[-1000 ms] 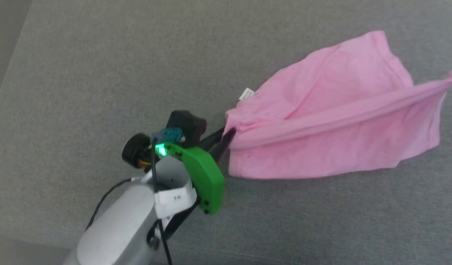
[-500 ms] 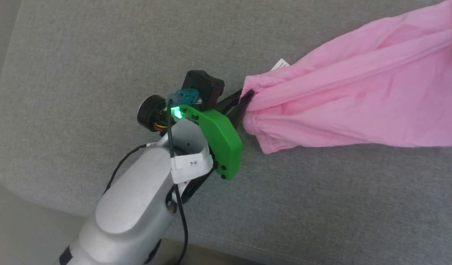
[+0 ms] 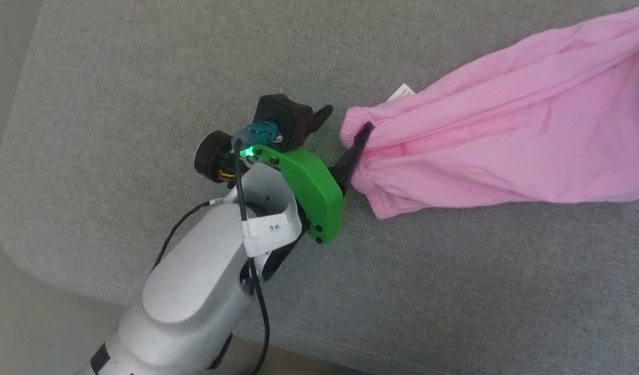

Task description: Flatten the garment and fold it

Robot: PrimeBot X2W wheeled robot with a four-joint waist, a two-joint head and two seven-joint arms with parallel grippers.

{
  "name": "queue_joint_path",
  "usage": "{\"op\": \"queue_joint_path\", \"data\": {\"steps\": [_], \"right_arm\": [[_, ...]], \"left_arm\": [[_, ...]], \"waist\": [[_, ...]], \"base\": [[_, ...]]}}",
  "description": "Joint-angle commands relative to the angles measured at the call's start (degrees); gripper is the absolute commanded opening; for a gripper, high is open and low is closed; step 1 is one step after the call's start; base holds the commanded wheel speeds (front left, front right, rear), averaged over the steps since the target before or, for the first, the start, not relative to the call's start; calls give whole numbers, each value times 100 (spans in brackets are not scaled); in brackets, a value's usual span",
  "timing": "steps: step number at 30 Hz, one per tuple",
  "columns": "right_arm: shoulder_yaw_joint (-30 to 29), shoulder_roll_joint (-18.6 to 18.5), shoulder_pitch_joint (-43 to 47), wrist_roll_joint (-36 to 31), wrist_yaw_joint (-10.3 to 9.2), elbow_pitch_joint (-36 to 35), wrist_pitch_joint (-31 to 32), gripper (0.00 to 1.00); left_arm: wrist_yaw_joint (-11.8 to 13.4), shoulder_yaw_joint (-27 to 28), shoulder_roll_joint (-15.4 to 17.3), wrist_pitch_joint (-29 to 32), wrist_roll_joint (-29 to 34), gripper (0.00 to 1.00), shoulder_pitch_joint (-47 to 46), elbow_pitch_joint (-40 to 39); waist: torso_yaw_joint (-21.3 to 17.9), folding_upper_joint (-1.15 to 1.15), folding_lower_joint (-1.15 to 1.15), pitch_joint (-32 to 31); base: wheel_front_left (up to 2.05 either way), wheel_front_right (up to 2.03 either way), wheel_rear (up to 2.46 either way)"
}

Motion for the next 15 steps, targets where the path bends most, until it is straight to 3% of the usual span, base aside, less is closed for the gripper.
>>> {"op": "queue_joint_path", "data": {"steps": [1,9,13,15], "right_arm": [[45,29,-67,77,-12,64,-180,100],[228,47,271,457,-12,140,-1203,100],[224,-11,601,702,-12,87,-1663,100],[112,-44,1019,914,-12,85,-2085,100]], "left_arm": [[27,28,22,-85,103,100,-95,45],[219,361,278,-484,45,100,201,276],[492,688,493,-867,99,100,425,328],[737,914,763,-1353,299,100,724,340]], "waist": [[-46,0,-1,-228],[-160,0,-1,-1045],[-195,0,-1,-1380],[-192,0,-1,-1638]], "base": [[0,0,0],[0,0,0],[0,0,0],[0,0,0]]}}
